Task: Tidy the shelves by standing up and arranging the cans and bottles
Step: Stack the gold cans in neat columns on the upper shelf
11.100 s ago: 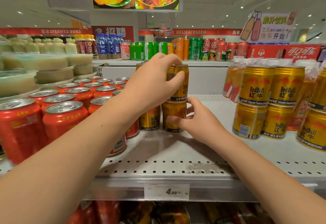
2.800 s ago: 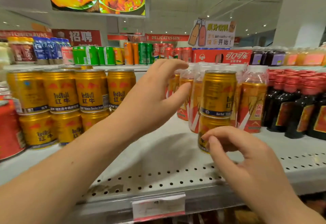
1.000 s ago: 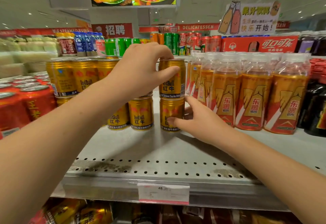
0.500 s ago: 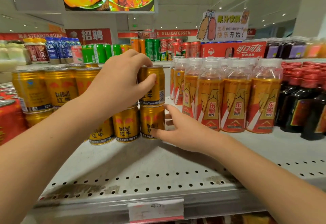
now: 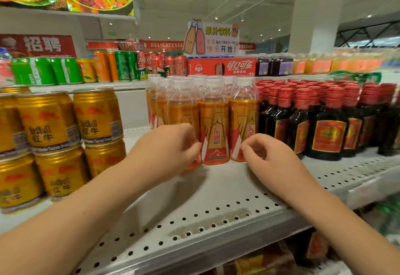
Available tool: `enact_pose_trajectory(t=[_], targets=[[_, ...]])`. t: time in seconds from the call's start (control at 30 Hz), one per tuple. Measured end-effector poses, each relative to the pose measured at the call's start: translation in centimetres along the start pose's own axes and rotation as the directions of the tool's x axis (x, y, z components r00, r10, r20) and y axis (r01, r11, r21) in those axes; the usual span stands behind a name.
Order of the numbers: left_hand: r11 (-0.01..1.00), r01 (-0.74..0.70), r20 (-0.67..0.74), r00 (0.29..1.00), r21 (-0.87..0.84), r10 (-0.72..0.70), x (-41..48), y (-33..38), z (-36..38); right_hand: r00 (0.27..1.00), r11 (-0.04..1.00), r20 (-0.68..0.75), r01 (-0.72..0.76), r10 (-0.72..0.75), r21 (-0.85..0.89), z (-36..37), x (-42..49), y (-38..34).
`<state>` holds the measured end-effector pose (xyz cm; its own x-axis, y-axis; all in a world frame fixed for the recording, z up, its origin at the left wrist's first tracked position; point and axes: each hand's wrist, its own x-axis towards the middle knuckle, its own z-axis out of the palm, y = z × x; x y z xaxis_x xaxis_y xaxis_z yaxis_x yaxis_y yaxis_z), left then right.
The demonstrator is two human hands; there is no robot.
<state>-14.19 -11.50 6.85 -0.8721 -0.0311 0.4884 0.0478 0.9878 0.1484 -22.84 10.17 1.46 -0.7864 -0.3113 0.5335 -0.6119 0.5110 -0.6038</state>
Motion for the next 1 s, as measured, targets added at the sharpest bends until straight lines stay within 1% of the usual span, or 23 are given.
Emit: enact_pose_trajectory(t=[0.13, 0.27, 0.37, 0.43, 0.53, 0.57, 0.6, 0.67, 0.7, 0.73, 0.8, 0.83, 0.9, 1.0], targets=[[0.997, 0.076, -0.069, 0.995, 0.01, -0.075, 0.9, 0.2, 0.7, 0.996, 0.999, 0.081, -0.032, 0.034, -0.036, -0.4, 1.4, 1.8], [0.992, 0.127, -0.168, 0.977, -0.024, -0.129, 0.2, -0.1, 1.6, 0.997, 0.998, 0.061, -0.042, 0.046, -0.055, -0.8, 2.8, 2.8], [0.98, 0.161, -0.126, 0.976, -0.12, -0.175, -0.3, -0.8, 2.2, 0.998, 0.996, 0.032, -0.054, 0.056, -0.067, -0.7, 3.3, 3.3], [0.977, 0.162, -0.089, 0.98, -0.142, -0.176, -0.6, -0.9, 2.4, 0.998, 0.997, 0.019, -0.059, 0.06, -0.043, -0.5, 3.2, 3.4], [0.975, 0.167, -0.114, 0.976, -0.147, -0.184, -0.7, -0.9, 2.4, 0.998, 0.998, 0.042, -0.055, 0.055, -0.01, -0.2, 3.0, 3.2], [0.971, 0.175, -0.153, 0.968, -0.163, -0.201, -0.6, -1.0, 2.4, 0.998, 0.999, 0.034, -0.045, 0.045, -0.014, -0.2, 2.9, 3.1], [0.967, 0.185, -0.208, 0.953, -0.173, -0.22, -0.6, -1.1, 2.4, 1.0, 0.999, -0.003, -0.029, 0.029, -0.014, -0.2, 2.9, 3.0], [0.957, 0.224, -0.293, 0.917, -0.185, -0.271, -0.6, -1.4, 2.4, 0.991, 1.0, -0.134, -0.006, 0.004, -0.014, -0.5, 2.9, 2.8], [0.944, 0.265, -0.29, 0.904, -0.196, -0.313, -0.5, -1.5, 2.5, 0.983, 1.0, -0.185, 0.001, -0.007, -0.028, -0.6, 2.8, 2.7], [0.925, 0.318, -0.252, 0.896, -0.209, -0.365, -0.5, -1.6, 2.6, 0.979, 0.998, -0.201, 0.01, -0.021, -0.054, -0.5, 2.7, 2.6], [0.879, 0.386, -0.135, 0.891, -0.28, -0.434, -0.3, -1.9, 3.0, 0.99, 0.993, -0.137, 0.032, -0.047, -0.111, -0.1, 2.5, 2.3], [0.858, 0.387, -0.091, 0.894, -0.338, -0.439, -0.1, -2.0, 3.2, 0.995, 0.993, -0.09, 0.037, -0.047, -0.112, 0.0, 2.5, 2.1], [0.84, 0.366, -0.054, 0.906, -0.4, -0.42, -0.1, -2.1, 3.3, 0.999, 0.998, -0.04, 0.031, -0.034, -0.062, 0.1, 2.7, 2.1], [0.836, 0.347, -0.06, 0.911, -0.425, -0.408, -0.2, -2.1, 3.3, 0.998, 0.999, -0.056, 0.034, -0.032, 0.038, -0.4, 2.8, 2.3]])
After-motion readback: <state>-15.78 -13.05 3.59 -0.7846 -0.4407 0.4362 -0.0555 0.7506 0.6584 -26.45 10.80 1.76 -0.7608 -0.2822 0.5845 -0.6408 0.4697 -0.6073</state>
